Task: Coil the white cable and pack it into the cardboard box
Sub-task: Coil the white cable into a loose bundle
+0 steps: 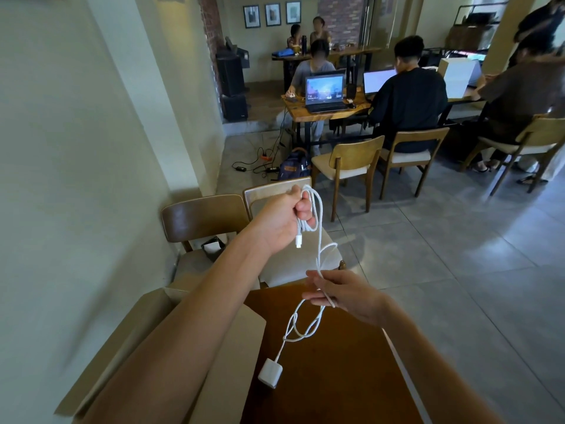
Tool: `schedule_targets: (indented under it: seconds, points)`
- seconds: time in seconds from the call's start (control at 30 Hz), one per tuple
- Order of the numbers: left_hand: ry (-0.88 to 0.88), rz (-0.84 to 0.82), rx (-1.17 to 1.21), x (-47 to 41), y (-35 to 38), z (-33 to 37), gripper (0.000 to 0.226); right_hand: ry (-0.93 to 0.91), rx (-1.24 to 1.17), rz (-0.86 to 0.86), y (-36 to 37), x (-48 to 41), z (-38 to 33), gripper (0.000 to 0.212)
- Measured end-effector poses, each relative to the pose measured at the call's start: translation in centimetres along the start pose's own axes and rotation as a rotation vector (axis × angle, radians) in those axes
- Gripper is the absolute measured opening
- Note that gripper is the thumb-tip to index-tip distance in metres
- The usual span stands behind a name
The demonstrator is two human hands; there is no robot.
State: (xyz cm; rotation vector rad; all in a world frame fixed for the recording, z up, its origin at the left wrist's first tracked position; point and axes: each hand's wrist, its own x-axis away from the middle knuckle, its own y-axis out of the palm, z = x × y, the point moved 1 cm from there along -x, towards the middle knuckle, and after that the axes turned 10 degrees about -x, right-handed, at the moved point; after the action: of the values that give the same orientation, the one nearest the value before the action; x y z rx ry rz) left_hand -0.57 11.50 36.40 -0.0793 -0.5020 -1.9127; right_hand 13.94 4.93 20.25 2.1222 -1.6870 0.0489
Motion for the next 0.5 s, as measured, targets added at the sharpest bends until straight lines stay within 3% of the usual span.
schedule_targets:
  seconds: [0.1,0.2,0.3,0.37,0.5]
  points:
    - [-0.004,0.136,-0.208,-0.5,-0.2,-1.2,0.04,-0.109,0.511,0.032,1.1,0.2,-1.7,0.037]
    - [0.033,0.202,-0.435,-0.8,-1.0,-2.7,0.036,-0.44,0.983,0.154,2.4,0.7,-3.1,0.03]
    - [0.078,0.23,-0.561,-1.3,-2.4,-3.9,0.035,-0.635,0.806,0.184,3.7,1.7,-4.2,0.024]
    - [0.1,0.239,-0.612,-1.7,-3.2,-4.3,0.034,-0.686,0.592,0.232,4.0,2.4,-5.5,0.022]
    - [0.126,0.232,-0.617,-2.3,-4.3,-4.4,0.034,-0.715,0.445,0.201,3.7,3.2,-8.3,0.016]
